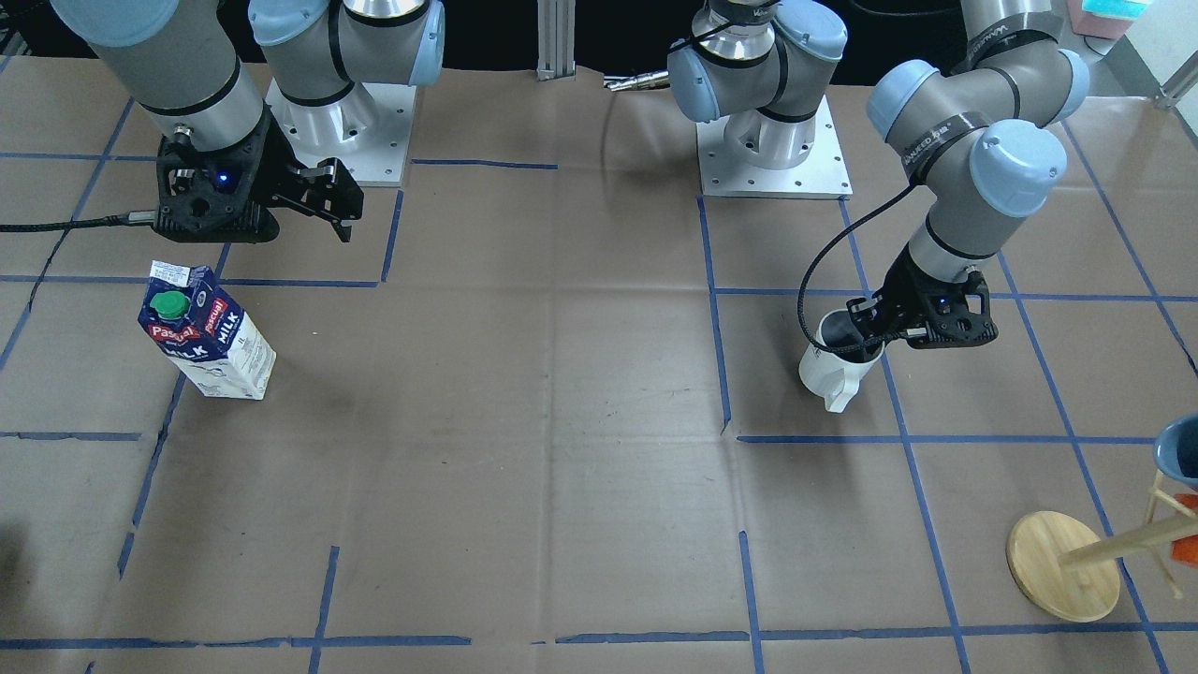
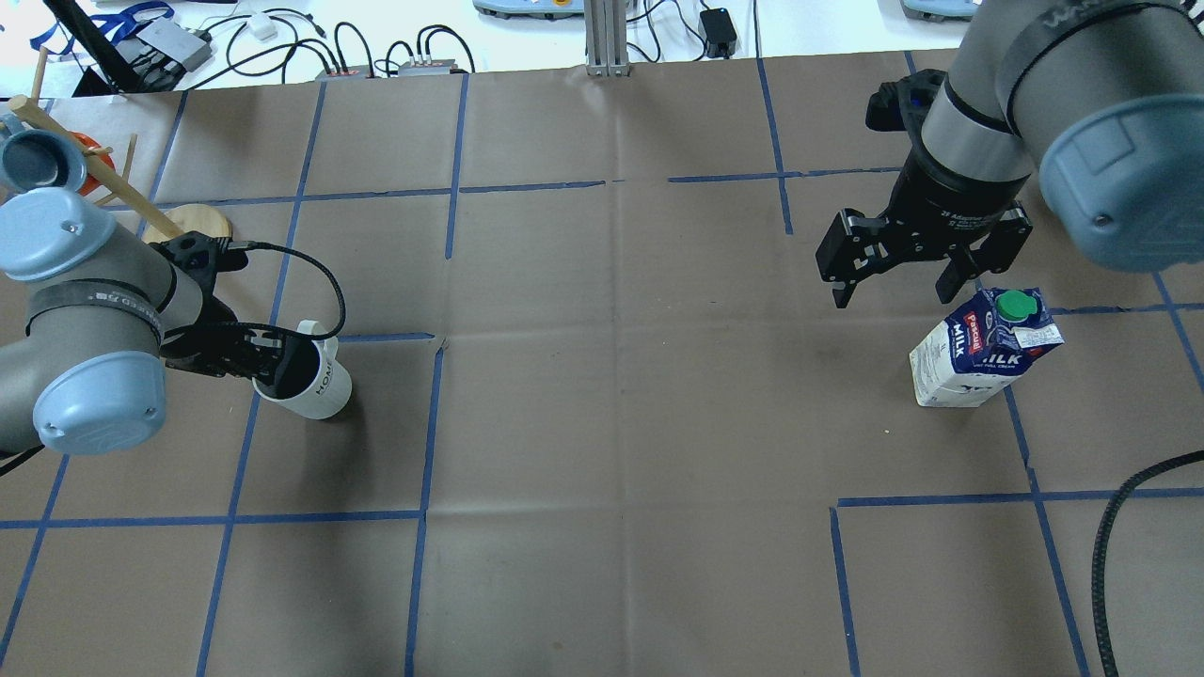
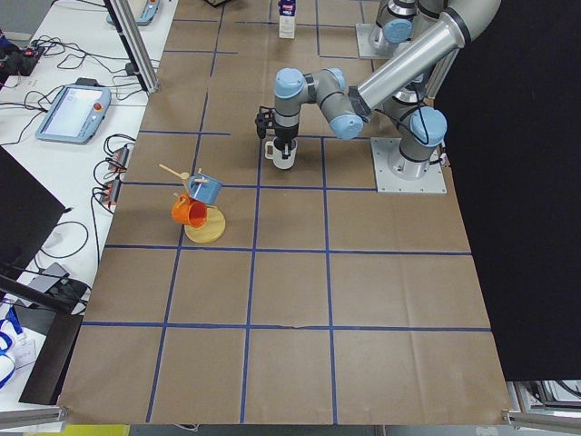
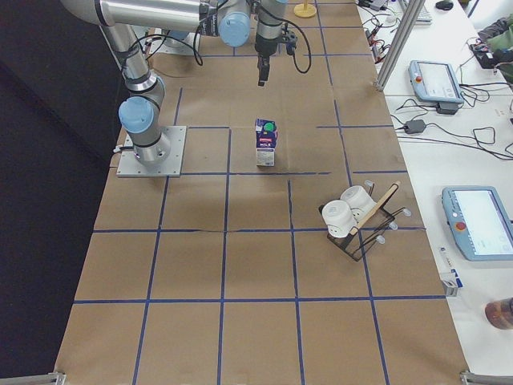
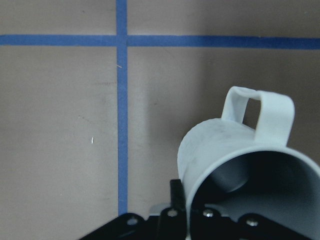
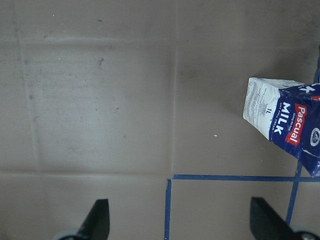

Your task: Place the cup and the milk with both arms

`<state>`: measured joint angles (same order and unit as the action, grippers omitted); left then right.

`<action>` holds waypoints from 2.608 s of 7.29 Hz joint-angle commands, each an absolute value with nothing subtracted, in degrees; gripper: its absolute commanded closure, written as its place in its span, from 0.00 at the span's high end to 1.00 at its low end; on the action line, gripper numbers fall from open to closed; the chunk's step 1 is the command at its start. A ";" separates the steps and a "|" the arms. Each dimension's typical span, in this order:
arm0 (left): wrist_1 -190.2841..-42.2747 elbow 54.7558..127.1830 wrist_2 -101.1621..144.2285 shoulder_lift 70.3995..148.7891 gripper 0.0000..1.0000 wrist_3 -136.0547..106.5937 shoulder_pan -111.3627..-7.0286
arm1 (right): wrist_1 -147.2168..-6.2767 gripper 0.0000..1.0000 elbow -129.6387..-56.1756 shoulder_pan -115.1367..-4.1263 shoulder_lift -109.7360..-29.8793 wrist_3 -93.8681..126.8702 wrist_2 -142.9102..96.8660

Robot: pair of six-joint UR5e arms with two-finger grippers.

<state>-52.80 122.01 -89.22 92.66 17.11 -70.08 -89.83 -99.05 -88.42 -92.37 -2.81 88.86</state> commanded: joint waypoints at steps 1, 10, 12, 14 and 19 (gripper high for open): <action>-54.31 117.36 -88.77 93.86 0.03 9.54 -78.35 | -89.82 1.00 -99.05 -88.42 -92.37 -2.73 88.86; -68.12 79.66 -89.12 122.32 0.03 -7.63 -101.76 | -89.82 1.00 -99.05 -88.42 -92.37 -2.81 88.86; -69.08 77.96 -88.07 124.01 0.03 -8.52 -101.87 | -89.82 1.00 -99.14 -88.51 -92.37 -2.81 88.86; -68.38 74.20 -87.97 127.16 0.03 -8.79 -102.04 | -89.82 1.00 -99.14 -88.51 -92.37 -2.81 88.86; -67.07 72.69 -87.89 128.67 0.05 -13.43 -102.22 | -89.74 1.00 -99.23 -88.51 -92.37 -2.90 88.94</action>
<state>-68.00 72.75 -87.90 128.61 -11.35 -102.21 -89.80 -99.20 -88.51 -92.37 -2.87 88.88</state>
